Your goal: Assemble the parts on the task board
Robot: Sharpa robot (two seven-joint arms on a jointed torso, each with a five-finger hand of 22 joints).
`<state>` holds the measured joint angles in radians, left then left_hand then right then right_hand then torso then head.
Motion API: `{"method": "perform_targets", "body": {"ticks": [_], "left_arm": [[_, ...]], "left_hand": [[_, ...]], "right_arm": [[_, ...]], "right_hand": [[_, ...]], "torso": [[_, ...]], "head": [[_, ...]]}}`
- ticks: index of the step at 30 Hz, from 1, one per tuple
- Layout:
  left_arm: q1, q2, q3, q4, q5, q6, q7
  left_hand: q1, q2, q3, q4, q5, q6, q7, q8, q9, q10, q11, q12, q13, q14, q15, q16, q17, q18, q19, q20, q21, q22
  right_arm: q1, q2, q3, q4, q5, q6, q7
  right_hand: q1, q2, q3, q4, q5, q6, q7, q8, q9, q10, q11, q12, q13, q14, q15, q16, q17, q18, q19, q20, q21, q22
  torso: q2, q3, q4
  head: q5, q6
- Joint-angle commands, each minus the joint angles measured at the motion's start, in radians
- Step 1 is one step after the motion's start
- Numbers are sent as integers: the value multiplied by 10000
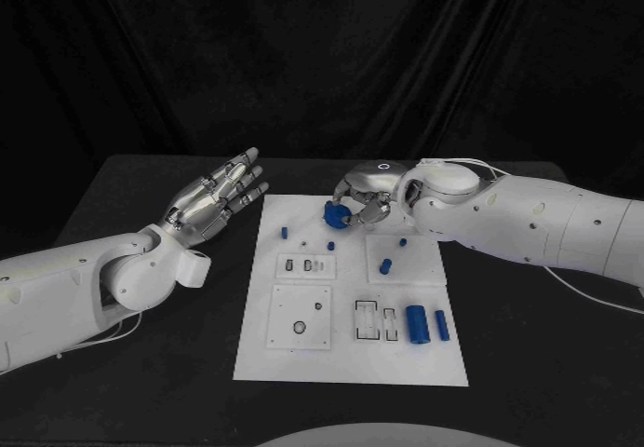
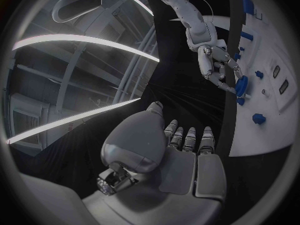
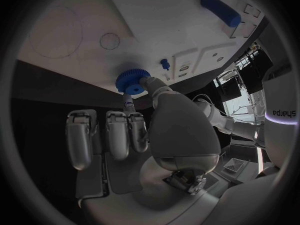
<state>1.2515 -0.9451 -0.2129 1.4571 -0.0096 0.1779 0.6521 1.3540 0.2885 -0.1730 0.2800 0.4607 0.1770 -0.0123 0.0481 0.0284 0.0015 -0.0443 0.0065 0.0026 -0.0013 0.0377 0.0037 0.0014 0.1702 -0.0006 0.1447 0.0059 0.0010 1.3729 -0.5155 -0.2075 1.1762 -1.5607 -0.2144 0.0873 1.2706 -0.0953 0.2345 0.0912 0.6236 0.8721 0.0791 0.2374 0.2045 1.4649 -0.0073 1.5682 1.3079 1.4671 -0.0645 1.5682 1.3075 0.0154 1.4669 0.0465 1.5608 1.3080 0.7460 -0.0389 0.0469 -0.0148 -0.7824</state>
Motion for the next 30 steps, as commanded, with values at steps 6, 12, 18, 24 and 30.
{"method": "perform_targets", "body": {"ticks": [6, 12, 18, 24, 30], "left_arm": [[-8, 79, 9, -41, -24, 133, 87], [-8, 126, 9, -74, -24, 139, 74], [-8, 164, 9, -101, -24, 147, 42], [-8, 226, 9, -142, -24, 174, -2], [-8, 252, 9, -162, -24, 194, -22]], "left_hand": [[110, 22, 49, 5, 69, 24, 43, 37, 11, -4, 59, -22, -8, 13, 77, -37, -14, 50, 6, 61, -59, -10], [116, 19, 62, 3, 79, 25, 46, 39, 11, -3, 65, -19, -7, 13, 81, -37, -14, 51, 6, 66, -59, -10], [116, 19, 62, 3, 79, 25, 46, 39, 11, -3, 65, -19, -7, 13, 81, -37, -14, 51, 6, 66, -59, -10], [121, 19, 74, 2, 87, 18, 50, 39, 10, -3, 72, -19, -8, 13, 83, -37, -14, 51, 6, 69, -59, -10], [122, 19, 77, 2, 89, 19, 52, 39, 10, -3, 74, -20, -8, 13, 83, -37, -14, 51, 6, 70, -59, -10]], "right_arm": [[-16, 374, 7, -421, 73, 142, 73], [-18, 561, 7, -563, 74, 233, 79], [-35, 687, 7, -641, 75, 371, 83], [-76, 796, 7, -674, 75, 445, 124], [-92, 848, 7, -664, 75, 491, 130]], "right_hand": [[-127, 21, 113, 4, 19, 64, 45, 1356, 2597, 1059, 96, 26, 2629, 1037, 52, 26, 2633, -131, 989, 38, 32, 2585], [-138, 14, 154, 8, -14, 43, 63, 1275, 2571, 1059, 108, 26, 2629, 1037, 64, 26, 2633, -129, 985, 51, 28, 2582], [-166, -8, 231, 14, -96, -21, 102, 1089, 2510, 1059, 127, 26, 2629, 1037, 82, 26, 2633, -121, 966, 71, 3, 2568], [-209, -33, 307, 28, -195, -78, 151, 863, 2431, 1059, 157, 26, 2629, 1037, 110, 26, 2633, -114, 951, 100, -18, 2557], [-246, -61, 368, 36, -295, -135, 174, 648, 2350, 1059, 153, 26, 2629, 1037, 116, 26, 2633, -108, 938, 114, -35, 2548]], "torso": [[5, 1, -10], [7, -1, -3], [0, 3, -19], [0, 7, -17], [-3, 8, -22]], "head": [[19, -35], [1, -59], [8, -70], [36, -117], [40, -127]]}}
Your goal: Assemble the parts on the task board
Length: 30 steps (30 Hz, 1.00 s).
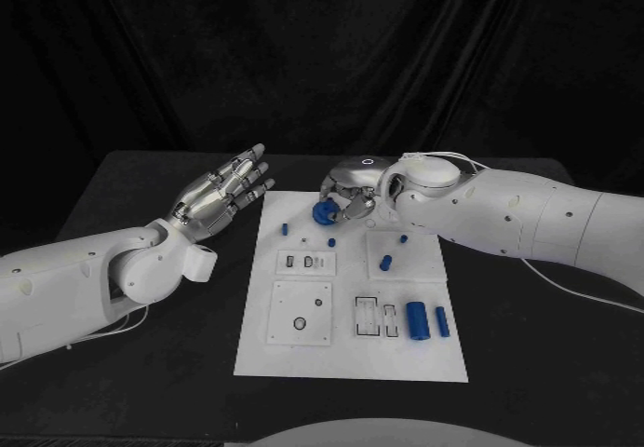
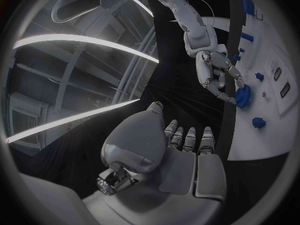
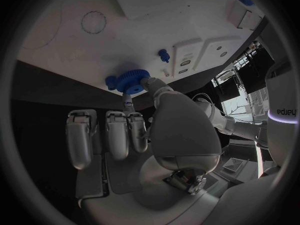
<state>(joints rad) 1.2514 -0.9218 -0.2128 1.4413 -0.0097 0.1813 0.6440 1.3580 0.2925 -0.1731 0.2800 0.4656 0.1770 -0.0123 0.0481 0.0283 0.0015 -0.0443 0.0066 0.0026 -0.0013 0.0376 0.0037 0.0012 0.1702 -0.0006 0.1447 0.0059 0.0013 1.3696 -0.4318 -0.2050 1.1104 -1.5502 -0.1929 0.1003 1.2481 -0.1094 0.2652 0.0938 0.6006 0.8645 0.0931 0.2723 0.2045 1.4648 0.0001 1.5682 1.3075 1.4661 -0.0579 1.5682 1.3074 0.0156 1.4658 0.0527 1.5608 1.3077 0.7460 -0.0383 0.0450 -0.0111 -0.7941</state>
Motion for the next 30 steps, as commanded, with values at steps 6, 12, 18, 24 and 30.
{"method": "perform_targets", "body": {"ticks": [6, 12, 18, 24, 30], "left_arm": [[-8, 41, 8, -36, -23, 173, 40], [-8, 61, 7, -82, -23, 197, 12], [-10, 60, 7, -117, -23, 197, -12], [-12, 66, 7, -148, -23, 201, -33], [-16, 78, 7, -177, -23, 214, -38]], "left_hand": [[83, -20, 78, 2, 39, 19, 52, 40, 11, -3, 74, -20, -9, 13, 84, -37, -12, 50, 6, 70, -59, -13], [83, -20, 78, 2, 39, 19, 52, 40, 11, -3, 74, -20, -9, 13, 84, -37, -12, 50, 6, 70, -59, -13], [87, -18, 92, 1, 46, 15, 60, 40, 10, -4, 82, -24, -10, 13, 85, -37, -12, 50, 6, 72, -59, -13], [87, -18, 92, 1, 46, 15, 60, 40, 10, -4, 82, -24, -10, 13, 85, -37, -12, 50, 6, 72, -59, -13], [90, -17, 101, 2, 48, 5, 66, 38, 9, -6, 86, -29, -12, 13, 87, -37, -12, 50, 6, 73, -59, -13]], "right_arm": [[-70, 18, -18, -23, -31, 347, -28], [-75, 17, -18, -28, -31, 409, -63], [-77, 16, -18, -33, -31, 481, -109], [-77, 5, -18, -27, -31, 451, -87], [-77, -12, -18, 0, -31, 416, -50]], "right_hand": [[-72, 42, 139, 26, -161, -165, 58, -13, 2201, 1060, 82, 26, 2633, 1047, 52, 26, 2634, -96, 917, 60, -78, 2528], [-103, 11, 242, 24, -260, -301, 76, -390, 1986, 1060, 89, 26, 2633, 1047, 54, 26, 2634, -80, 881, 65, -128, 2503], [-132, -55, 388, -21, -514, -799, 120, -1253, 1416, 1060, 119, 26, 2633, 1047, 86, 26, 2634, -43, 798, 93, -245, 2447], [-98, 3, 320, -161, -1042, -3423, -252, -2221, 7, 1060, -193, 26, 2633, 1025, -171, -29, 2566, 64, 562, -116, -606, 2279], [-101, 38, 251, -188, -1287, -4030, -384, -2245, -369, 1060, -325, 26, 2633, 981, -293, -144, 2424, 92, 499, -238, -719, 2233]], "torso": [[-2, 6, -4], [-6, -1, -1], [-11, -7, -4], [-7, -4, -15], [-4, 0, 0]], "head": [[-6, -23], [-3, -44], [-1, -54], [11, -71], [-2, -88]]}}
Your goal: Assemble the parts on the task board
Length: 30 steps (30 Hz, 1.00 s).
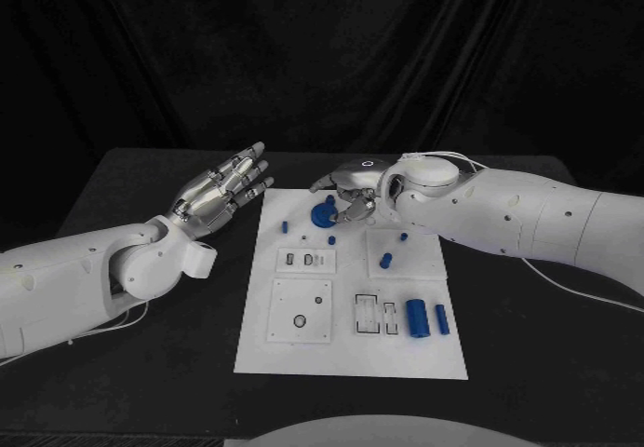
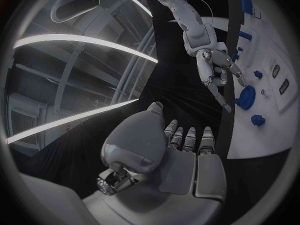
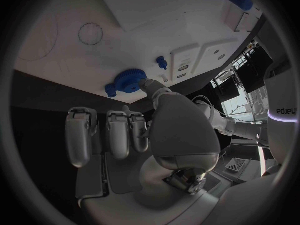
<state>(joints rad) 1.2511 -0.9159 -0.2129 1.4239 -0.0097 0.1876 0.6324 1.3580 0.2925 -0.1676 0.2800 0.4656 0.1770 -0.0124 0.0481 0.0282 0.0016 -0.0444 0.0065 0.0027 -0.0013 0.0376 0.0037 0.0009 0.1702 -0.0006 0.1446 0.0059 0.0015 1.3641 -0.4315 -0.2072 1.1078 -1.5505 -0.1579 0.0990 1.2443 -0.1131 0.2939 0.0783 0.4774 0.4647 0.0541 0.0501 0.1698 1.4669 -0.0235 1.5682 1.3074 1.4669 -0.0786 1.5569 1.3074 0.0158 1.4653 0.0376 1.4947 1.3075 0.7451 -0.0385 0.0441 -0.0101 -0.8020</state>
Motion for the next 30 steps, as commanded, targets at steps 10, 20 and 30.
{"method": "perform_targets", "body": {"ticks": [10, 20, 30], "left_arm": [[-21, -8, 8, -29, -23, 172, 75], [-26, -210, 7, 52, -23, 107, 53], [-37, -250, 6, 70, -23, 98, 29]], "left_hand": [[90, -17, 46, 2, 48, 6, 66, 38, 10, -6, 86, -29, -13, 13, 87, -37, -9, 50, 6, 74, -59, -15], [94, -15, 66, 2, 53, 12, 74, 41, 11, -5, 95, -22, -10, 13, 91, -37, -9, 49, 6, 76, -59, -15], [95, -17, 69, 2, 55, 25, 76, 46, 13, -3, 96, -16, -8, 13, 92, -37, -9, 49, 6, 77, -59, -15]], "right_arm": [[4, -329, 4, 272, -27, -693, 253], [669, -2575, 2, 2303, -27, -1200, -171], [811, -4705, -2, 3526, -27, -1090, -818]], "right_hand": [[-83, 157, -73, -13, -137, 866, 79, 160, 111, 1039, -54, 26, 2634, 975, -78, -37, 2417, 84, 518, -106, -58, 2245], [-155, 294, -441, 173, -2289, 3084, 189, 581, 324, 1039, 44, 26, 2634, 1011, 1, 51, 2523, 39, 643, -35, 78, 2334], [-249, 132, -1133, 678, -3184, 3716, 104, 709, 534, 1039, -35, 26, 2634, 1022, -71, 77, 2547, -134, 1007, -99, 677, 2600]], "torso": [[8, 4, 5], [9, 5, 7], [-1, 6, -7]], "head": [[-25, 30], [79, 45], [45, 77]]}}
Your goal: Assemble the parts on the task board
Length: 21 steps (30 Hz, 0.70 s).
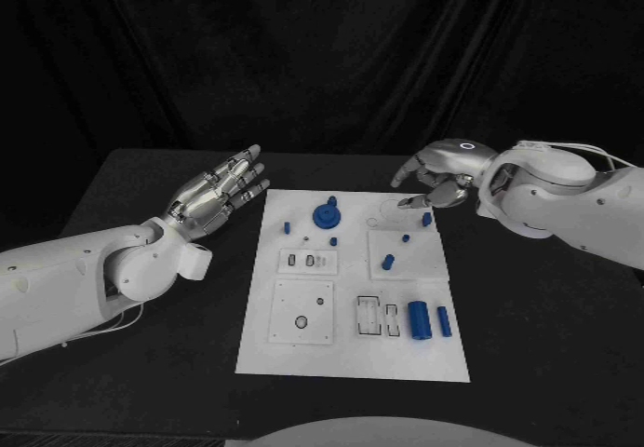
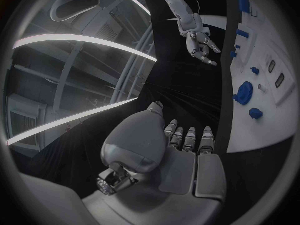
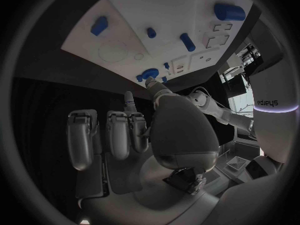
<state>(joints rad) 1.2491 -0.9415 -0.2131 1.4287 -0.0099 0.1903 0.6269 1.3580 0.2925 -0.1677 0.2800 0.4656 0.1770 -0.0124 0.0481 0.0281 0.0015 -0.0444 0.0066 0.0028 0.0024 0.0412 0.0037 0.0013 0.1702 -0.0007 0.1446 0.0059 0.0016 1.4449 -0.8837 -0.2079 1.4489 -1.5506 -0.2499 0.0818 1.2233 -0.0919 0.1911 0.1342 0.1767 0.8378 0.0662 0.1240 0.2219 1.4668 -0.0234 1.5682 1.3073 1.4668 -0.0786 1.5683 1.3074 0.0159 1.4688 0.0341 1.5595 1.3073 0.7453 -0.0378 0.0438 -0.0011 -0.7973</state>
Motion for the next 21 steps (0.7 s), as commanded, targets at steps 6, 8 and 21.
{"method": "perform_targets", "body": {"ticks": [6, 8, 21], "left_arm": [[-40, 62, 8, 6, -21, 98, 79], [-47, 73, 8, 5, -21, 104, 78], [-82, 106, 8, -17, -21, 125, 63]], "left_hand": [[100, -20, 80, -1, 64, 24, 80, 47, 14, -4, 97, -19, -9, -24, 58, -37, -13, 50, 7, 78, -59, -16], [100, -20, 80, -1, 64, 24, 80, 47, 14, -4, 97, -19, -9, -24, 58, -37, -13, 50, 7, 78, -59, -16], [109, -17, 98, -5, 79, 22, 83, 49, 13, -4, 99, -19, -10, -24, 59, -37, -13, 50, 7, 80, -59, -16]], "right_arm": [[-215, -686, 1, 80, -26, -282, -891], [-295, -756, 0, 50, -26, -317, -929], [-753, -726, -2, -399, -26, -402, -1016]], "right_hand": [[-35, -73, -173, 260, -239, -148, -14, -124, 9, 1040, -33, 26, 2635, 1017, -70, -57, 2519, -126, 955, -67, 0, 2591], [-35, -73, -173, 260, -239, -148, -14, -124, 9, 1040, -33, 26, 2635, 1017, -70, -57, 2519, -126, 955, -67, 0, 2591], [41, -80, -219, 353, -269, -187, 23, -165, 32, 1040, -7, 26, 2635, 1014, -54, -64, 2507, -82, 867, -57, -151, 2533]], "torso": [[-20, -15, -49], [-27, -15, -71], [-19, -8, -46]], "head": [[10, -2], [56, -27], [37, -92]]}}
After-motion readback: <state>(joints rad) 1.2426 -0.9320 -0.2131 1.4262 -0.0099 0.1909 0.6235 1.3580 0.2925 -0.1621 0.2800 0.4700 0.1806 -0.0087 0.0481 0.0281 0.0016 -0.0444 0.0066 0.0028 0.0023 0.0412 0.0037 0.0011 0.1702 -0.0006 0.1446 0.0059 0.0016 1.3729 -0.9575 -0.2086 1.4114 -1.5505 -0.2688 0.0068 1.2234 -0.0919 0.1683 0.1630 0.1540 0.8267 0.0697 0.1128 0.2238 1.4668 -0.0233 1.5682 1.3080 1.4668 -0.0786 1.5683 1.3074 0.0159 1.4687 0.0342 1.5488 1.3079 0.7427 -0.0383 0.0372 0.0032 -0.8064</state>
